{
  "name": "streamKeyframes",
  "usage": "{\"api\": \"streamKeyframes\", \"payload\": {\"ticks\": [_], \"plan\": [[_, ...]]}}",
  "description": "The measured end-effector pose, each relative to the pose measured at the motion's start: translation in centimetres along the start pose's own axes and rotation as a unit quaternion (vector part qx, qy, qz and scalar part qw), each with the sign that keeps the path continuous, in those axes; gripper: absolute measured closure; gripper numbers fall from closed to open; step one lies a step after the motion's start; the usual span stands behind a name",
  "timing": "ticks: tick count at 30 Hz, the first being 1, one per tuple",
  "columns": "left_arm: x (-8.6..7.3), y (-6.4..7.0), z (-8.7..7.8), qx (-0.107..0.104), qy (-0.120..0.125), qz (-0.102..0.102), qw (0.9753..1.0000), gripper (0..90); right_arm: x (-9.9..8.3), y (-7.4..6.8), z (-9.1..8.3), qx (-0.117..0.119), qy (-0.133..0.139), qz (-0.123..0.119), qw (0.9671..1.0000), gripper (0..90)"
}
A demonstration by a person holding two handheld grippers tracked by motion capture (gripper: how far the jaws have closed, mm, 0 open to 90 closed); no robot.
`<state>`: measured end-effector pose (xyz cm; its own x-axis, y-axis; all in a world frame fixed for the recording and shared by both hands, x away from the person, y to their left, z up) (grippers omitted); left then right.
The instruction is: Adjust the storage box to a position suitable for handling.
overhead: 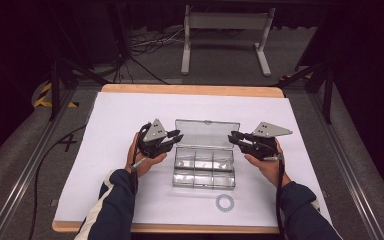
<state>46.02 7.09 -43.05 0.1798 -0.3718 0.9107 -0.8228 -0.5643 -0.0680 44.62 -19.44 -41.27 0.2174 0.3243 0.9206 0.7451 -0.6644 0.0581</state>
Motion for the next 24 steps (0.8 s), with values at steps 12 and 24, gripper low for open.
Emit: {"api": "streamKeyframes", "payload": {"ticks": [12,24], "plan": [[-0.3,-0.2,0.6,0.012,-0.005,-0.009,0.9999,74.7,-0.4,0.5,0.8,-0.009,-0.007,0.008,0.9999,72.5],[-0.9,-0.2,1.2,0.018,-0.014,-0.019,0.9995,72.0,-1.0,0.9,1.5,-0.004,-0.014,0.022,0.9996,70.4]]}}
Point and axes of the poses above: each handheld gripper's, and its own axes: z roughly forward along the jaws, x roughly out of its top, y roughly to its right, the point moved 6 cm from there along z, roughly forward along the jaws, and after that the axes turned 1 degree about -z, right-handed, at the moved point
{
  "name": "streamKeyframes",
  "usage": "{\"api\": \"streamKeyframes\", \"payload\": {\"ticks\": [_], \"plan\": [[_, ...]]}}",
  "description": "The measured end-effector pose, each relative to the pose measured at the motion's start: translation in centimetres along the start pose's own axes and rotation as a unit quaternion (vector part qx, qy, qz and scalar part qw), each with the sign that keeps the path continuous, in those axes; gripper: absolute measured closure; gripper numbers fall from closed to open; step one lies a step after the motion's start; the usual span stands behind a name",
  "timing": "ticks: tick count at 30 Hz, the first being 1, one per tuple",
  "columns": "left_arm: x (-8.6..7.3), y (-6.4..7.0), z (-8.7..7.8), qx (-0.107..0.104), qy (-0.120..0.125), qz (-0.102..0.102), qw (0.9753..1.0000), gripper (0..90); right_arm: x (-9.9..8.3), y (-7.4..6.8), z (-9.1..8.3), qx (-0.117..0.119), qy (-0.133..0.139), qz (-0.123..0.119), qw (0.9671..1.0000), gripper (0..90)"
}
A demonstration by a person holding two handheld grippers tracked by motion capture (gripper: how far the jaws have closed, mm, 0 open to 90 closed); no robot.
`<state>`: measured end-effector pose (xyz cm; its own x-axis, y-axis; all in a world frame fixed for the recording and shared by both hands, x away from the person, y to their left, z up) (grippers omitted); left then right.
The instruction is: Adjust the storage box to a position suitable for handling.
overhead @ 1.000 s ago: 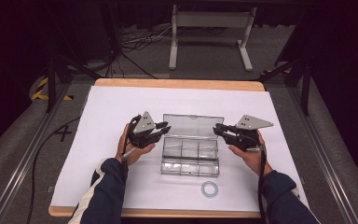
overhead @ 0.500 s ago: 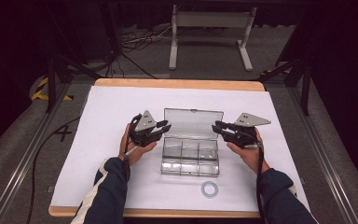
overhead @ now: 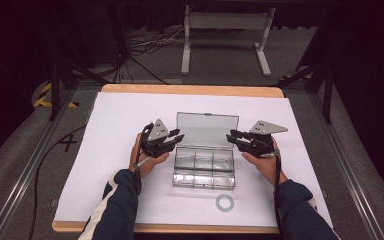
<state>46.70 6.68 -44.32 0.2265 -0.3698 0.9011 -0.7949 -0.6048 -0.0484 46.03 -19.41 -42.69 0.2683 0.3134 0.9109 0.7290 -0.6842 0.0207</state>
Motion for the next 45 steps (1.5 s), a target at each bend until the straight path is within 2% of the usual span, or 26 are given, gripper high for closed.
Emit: {"api": "streamKeyframes", "payload": {"ticks": [12,18,20,23,28,35,45], "plan": [[-0.4,0.0,0.3,0.009,-0.014,0.006,0.9998,69.6,-0.4,0.2,0.4,-0.002,-0.006,0.007,1.0,67.7],[-0.6,0.0,0.5,0.004,-0.015,0.0,0.9999,67.9,-0.8,0.3,0.6,0.0,-0.009,0.016,0.9998,66.8],[-0.6,-0.1,0.5,0.008,-0.017,0.007,0.9998,67.5,-0.9,0.3,0.7,0.002,-0.01,0.019,0.9998,66.4],[-0.8,0.0,0.6,0.003,-0.015,-0.003,0.9999,67.1,-1.1,0.3,0.8,0.004,-0.013,0.024,0.9996,66.1],[-1.0,0.1,0.7,0.001,-0.017,-0.001,0.9998,66.5,-1.3,0.3,0.9,0.008,-0.014,0.029,0.9994,65.8],[-1.4,0.2,0.5,0.005,-0.033,0.014,0.9994,66.7,-1.7,0.2,0.9,0.013,-0.017,0.033,0.9992,65.8],[-1.5,0.2,0.2,0.006,-0.035,0.017,0.9992,68.5,-2.0,0.1,1.0,0.016,-0.023,0.035,0.999,65.7]]}}
Point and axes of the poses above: each handheld gripper's, and its own axes: z roughly forward along the jaws, x roughly out of its top, y roughly to its right, the point moved 6 cm from there along z, roughly forward along the jaws, and after that the axes turned 1 degree about -z, right-handed, at the moved point
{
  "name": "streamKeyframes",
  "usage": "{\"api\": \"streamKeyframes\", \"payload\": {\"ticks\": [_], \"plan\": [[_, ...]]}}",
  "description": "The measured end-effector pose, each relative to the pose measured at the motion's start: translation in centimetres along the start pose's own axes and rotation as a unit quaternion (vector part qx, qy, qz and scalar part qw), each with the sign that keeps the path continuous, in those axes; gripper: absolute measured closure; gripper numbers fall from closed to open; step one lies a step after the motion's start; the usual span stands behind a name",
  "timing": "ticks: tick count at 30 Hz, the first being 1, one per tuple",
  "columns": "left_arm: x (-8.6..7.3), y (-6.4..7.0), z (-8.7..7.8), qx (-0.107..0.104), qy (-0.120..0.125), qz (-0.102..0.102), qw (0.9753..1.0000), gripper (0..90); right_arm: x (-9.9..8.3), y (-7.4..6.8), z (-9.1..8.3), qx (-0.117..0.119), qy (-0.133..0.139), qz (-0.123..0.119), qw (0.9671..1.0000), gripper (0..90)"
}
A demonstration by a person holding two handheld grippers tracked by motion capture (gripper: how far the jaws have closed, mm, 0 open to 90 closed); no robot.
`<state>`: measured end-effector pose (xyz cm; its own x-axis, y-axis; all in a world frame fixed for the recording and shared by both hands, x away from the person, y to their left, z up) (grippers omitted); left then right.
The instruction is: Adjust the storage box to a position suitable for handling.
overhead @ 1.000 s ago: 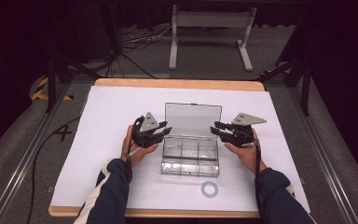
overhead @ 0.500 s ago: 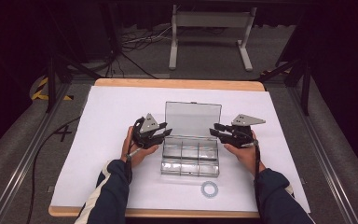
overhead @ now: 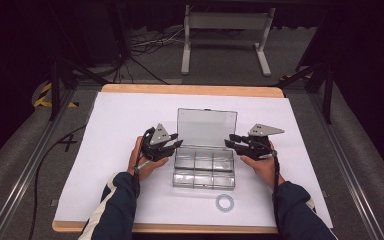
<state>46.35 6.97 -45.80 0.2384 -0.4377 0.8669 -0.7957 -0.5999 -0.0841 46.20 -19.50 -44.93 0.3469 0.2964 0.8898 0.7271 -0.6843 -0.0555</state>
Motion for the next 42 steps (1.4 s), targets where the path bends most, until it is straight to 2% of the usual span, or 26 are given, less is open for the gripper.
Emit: {"api": "streamKeyframes", "payload": {"ticks": [12,24,30,31,34,38,40,42], "plan": [[-0.1,-0.11,0.12,-0.002,0.005,-0.007,1.0,68.3,-0.45,-0.04,0.08,0.005,-0.008,0.003,1.0,64.9],[-0.11,-0.17,0.19,0.001,0.005,-0.007,1.0,67.4,-0.5,-0.04,0.13,-0.001,-0.01,0.004,0.9999,63.5],[-0.14,-0.27,0.25,0.004,0.007,-0.012,0.9999,65.9,-0.52,0.05,0.21,0.0,-0.01,0.008,0.9999,61.7],[-0.16,-0.22,0.29,0.003,0.008,-0.017,0.9998,65.1,-0.52,0.08,0.24,-0.001,-0.01,0.008,0.9999,60.3],[-0.25,-0.4,0.26,0.004,0.006,-0.012,0.9999,66.2,-0.61,0.33,0.38,-0.006,-0.011,0.021,0.9997,56.5],[-0.22,-0.31,0.37,0.003,0.007,-0.013,0.9999,66.2,-0.84,0.67,0.45,0.008,-0.006,0.042,0.9991,56.8],[-0.26,-0.27,0.4,-0.001,0.008,-0.022,0.9997,66.2,-0.86,0.69,0.45,0.009,-0.006,0.043,0.999,56.7],[-0.24,-0.26,0.41,-0.001,0.008,-0.022,0.9997,66.2,-0.86,0.69,0.45,0.009,-0.006,0.044,0.999,56.7]]}}
Point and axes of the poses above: each handheld gripper's, and its own axes: z roughly forward along the jaws, x roughly out of its top, y roughly to its right, the point moved 6 cm from there along z, roughly forward along the jaws, and after that the axes turned 1 degree about -z, right-handed, at the moved point
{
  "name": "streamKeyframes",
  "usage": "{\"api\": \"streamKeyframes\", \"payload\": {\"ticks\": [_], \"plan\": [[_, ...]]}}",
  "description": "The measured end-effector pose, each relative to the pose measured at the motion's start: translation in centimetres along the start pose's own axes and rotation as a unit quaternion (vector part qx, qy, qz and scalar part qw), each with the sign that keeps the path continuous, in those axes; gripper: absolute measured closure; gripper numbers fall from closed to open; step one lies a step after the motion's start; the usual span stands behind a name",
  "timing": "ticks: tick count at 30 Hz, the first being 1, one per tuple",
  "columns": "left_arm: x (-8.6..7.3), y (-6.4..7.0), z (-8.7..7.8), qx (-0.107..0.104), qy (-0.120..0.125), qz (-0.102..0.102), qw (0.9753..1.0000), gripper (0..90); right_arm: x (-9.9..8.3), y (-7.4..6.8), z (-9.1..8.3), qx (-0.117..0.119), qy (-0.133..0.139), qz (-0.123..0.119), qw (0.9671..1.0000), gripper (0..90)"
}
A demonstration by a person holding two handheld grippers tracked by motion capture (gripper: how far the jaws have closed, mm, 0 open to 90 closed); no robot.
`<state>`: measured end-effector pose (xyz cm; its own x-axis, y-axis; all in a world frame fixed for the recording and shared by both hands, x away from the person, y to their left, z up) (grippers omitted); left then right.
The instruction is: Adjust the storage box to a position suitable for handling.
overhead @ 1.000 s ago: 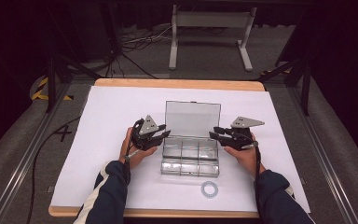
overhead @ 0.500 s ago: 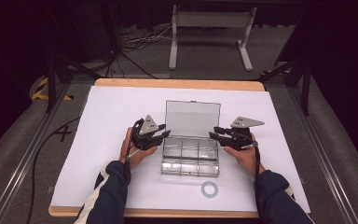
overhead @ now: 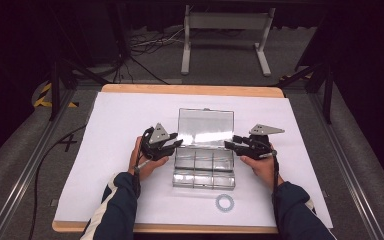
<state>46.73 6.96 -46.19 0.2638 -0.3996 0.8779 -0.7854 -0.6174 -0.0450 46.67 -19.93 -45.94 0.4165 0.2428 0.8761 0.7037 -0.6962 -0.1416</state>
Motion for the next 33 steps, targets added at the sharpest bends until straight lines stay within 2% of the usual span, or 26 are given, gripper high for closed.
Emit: {"api": "streamKeyframes", "payload": {"ticks": [4,6,12,14,15,24,26,33], "plan": [[0.0,-0.1,0.0,0.002,-0.002,0.005,1.0,66.2,0.0,0.1,0.0,-0.005,-0.001,0.003,1.0,53.6],[0.0,0.0,0.0,0.0,-0.002,0.002,1.0,66.2,-0.1,0.3,0.1,-0.003,0.0,0.013,0.9999,53.2],[0.0,-0.1,0.0,0.001,-0.002,0.001,1.0,66.2,-0.1,0.3,0.1,-0.005,0.0,0.012,0.9999,52.9],[0.0,0.0,0.0,0.0,-0.003,0.002,1.0,66.0,-0.1,0.3,0.1,-0.013,-0.002,0.009,0.9999,49.8],[-0.1,0.0,0.0,0.0,-0.006,0.003,1.0,65.3,-0.2,0.4,0.1,-0.025,-0.01,0.001,0.9996,53.3],[-0.1,0.1,0.0,-0.004,-0.006,0.001,1.0,65.0,-0.3,0.3,0.2,-0.025,-0.013,-0.005,0.9996,58.5],[0.0,0.1,-0.3,-0.001,-0.009,0.011,0.9999,64.4,-0.2,0.2,0.1,-0.029,-0.015,-0.01,0.9994,58.5],[0.1,0.1,-1.3,0.001,-0.014,0.024,0.9996,63.7,-0.1,0.1,0.0,-0.035,-0.019,-0.022,0.999,59.4]]}}
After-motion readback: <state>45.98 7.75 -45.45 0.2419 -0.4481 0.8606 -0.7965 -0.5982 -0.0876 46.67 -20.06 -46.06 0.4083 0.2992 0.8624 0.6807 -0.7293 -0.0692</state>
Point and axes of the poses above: each handheld gripper's, and its own axes: z roughly forward along the jaws, x roughly out of its top, y roughly to its right, the point moved 6 cm from there along z, roughly forward along the jaws, and after that the axes turned 1 degree about -z, right-handed, at the moved point
